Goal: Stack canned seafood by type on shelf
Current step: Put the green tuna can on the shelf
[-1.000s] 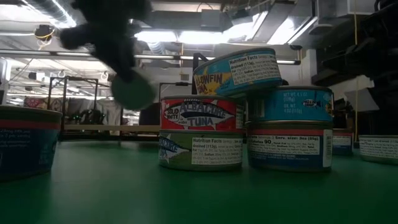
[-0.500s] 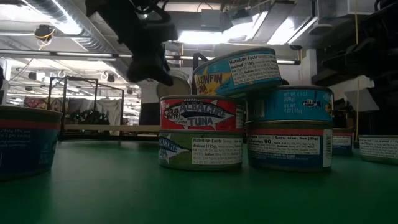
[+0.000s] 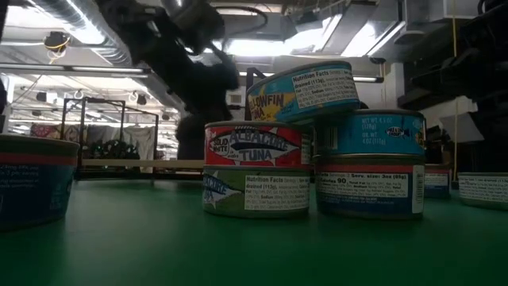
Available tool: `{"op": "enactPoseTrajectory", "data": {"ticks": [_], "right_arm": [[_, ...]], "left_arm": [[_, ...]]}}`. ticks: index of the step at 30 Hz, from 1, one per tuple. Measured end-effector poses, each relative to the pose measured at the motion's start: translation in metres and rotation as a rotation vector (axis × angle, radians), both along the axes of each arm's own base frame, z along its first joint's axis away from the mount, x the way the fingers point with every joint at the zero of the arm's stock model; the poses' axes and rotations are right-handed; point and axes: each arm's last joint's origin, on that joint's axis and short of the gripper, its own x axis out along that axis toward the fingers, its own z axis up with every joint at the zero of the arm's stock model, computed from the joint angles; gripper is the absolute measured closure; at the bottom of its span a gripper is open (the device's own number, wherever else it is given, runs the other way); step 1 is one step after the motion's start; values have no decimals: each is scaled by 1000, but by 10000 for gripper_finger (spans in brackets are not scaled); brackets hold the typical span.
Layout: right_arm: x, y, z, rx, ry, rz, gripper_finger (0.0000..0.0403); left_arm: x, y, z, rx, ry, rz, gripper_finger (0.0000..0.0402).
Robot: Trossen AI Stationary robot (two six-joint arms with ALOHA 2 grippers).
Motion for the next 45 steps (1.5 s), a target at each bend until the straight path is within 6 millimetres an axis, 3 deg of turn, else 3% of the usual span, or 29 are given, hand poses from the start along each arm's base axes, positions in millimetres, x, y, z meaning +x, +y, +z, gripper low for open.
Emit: {"op": "enactPoseTrajectory", "data": {"ticks": [9,38,45], "right_arm": [[0,0,0,0,0,2,395],[0,0,0,0,1,2,395],[0,0,0,1,1,3,395]], "left_arm": [[17,2,-21,116,36,-45,249],[16,0,-23,105,37,-33,248],[25,-1,-15,92,17,-45,202]]}}
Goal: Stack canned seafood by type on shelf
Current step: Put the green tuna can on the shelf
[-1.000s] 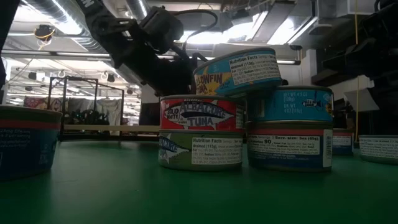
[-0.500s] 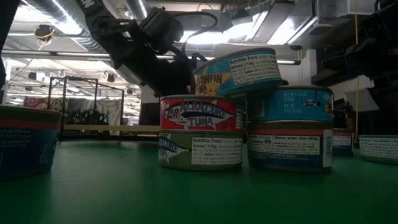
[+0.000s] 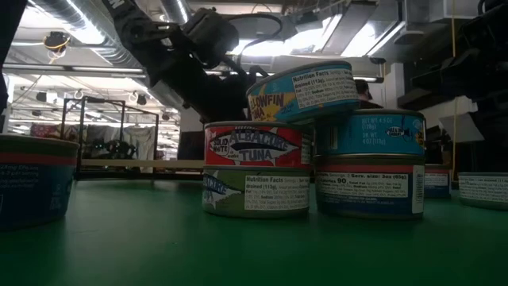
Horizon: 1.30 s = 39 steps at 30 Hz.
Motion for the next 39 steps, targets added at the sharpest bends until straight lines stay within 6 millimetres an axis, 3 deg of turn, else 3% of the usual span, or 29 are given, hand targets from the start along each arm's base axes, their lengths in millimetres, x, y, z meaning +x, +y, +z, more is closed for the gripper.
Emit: {"op": "enactPoseTrajectory", "data": {"ticks": [7,28,39], "right_arm": [[0,0,0,0,0,0,395],[0,0,0,0,0,0,395],[0,0,0,0,0,0,395]], "left_arm": [[-1,-2,-1,-2,40,0,164],[-1,-15,0,2,64,-31,162],[-15,-19,12,-119,65,-2,162]]}}
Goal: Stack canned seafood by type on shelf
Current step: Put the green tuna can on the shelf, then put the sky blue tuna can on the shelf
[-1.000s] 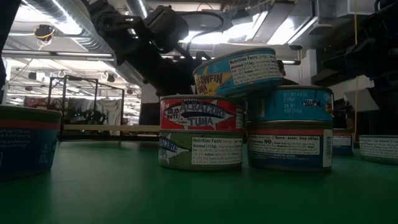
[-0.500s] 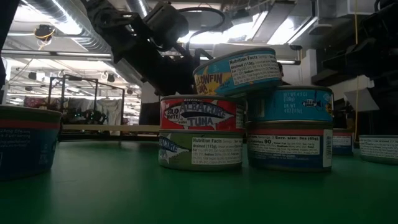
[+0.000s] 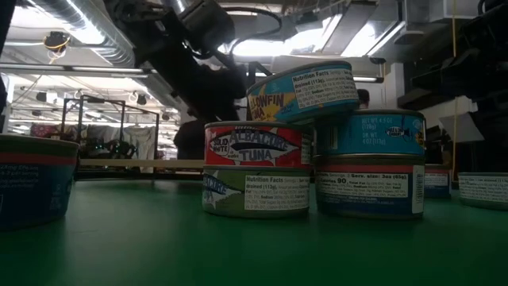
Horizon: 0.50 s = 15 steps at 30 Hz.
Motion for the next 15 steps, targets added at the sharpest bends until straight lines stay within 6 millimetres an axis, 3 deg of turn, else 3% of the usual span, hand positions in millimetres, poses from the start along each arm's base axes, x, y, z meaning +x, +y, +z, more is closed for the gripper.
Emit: {"op": "enactPoseTrajectory", "data": {"ticks": [8,15], "right_arm": [[0,0,0,0,0,-1,395],[0,0,0,0,0,-1,395]], "left_arm": [[-1,-15,4,-18,-19,-31,162],[-25,-30,40,-201,-200,110,162]]}}
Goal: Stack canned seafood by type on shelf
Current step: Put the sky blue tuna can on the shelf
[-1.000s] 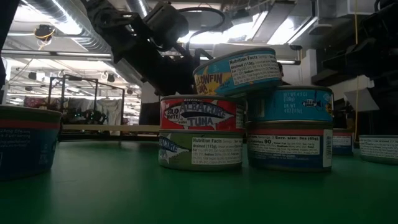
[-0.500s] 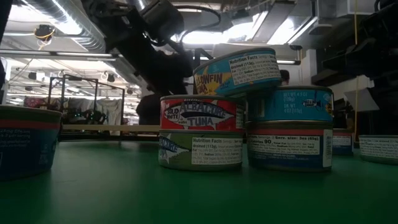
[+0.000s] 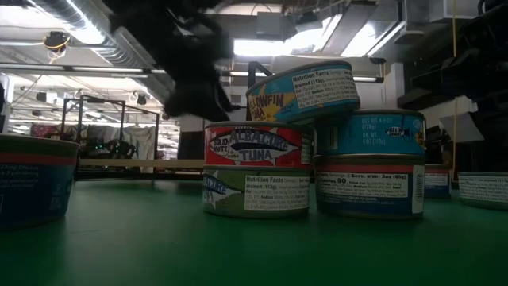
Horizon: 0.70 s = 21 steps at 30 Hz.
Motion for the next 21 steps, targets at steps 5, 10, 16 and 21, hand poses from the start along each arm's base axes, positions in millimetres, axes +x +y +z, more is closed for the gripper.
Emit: {"op": "enactPoseTrajectory", "data": {"ticks": [5,10,16,21], "right_arm": [[0,0,0,0,0,1,395],[0,0,0,0,1,1,395],[0,0,0,0,1,1,395],[0,0,0,0,1,1,395]], "left_arm": [[-29,-15,30,-235,-194,166,162],[-57,-34,57,-451,-363,233,162],[-79,-54,80,-530,-418,93,163],[-92,-66,83,-528,-278,-48,163]]}}
